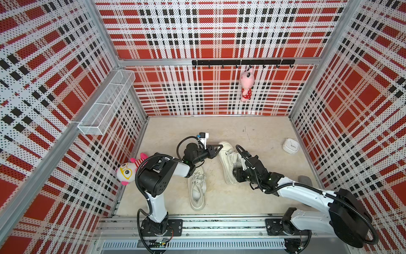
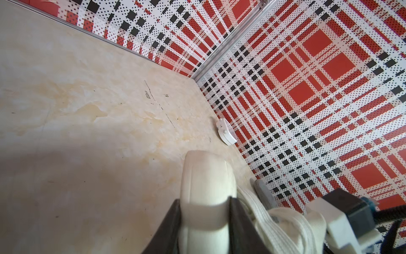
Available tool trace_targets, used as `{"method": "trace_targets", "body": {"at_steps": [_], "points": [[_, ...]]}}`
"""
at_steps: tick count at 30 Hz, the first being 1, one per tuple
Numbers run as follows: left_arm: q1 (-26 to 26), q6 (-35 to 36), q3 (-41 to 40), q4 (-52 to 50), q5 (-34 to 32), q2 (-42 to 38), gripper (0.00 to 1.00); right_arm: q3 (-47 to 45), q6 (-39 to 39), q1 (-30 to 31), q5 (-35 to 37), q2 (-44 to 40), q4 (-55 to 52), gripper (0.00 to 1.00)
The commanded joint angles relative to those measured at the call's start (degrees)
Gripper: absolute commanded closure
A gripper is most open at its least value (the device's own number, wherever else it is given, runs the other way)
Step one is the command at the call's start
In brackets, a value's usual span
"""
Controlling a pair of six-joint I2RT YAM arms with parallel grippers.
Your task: Remove the insole from the shoe
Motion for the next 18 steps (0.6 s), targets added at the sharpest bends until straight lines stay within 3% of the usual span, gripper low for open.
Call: {"method": "trace_targets", "body": {"at_steps": [1, 11, 18], "points": [[-0.9, 1.9, 1.0, 2.1, 1.9, -1.5, 0.72, 1.4, 1.8, -2.0, 0.9, 2.2, 4.6, 0.64], [-1.4, 2.3, 1.3, 2.1, 2.8, -0.8, 0.73, 3.7, -0.7, -6.6, -2.3, 6.9, 0.8, 0.52], [-1.9, 3.0, 2.1, 2.1, 3.9, -0.6, 0.74, 2.5, -1.5, -7.5, -4.7, 9.0, 3.0, 0.5]]}}
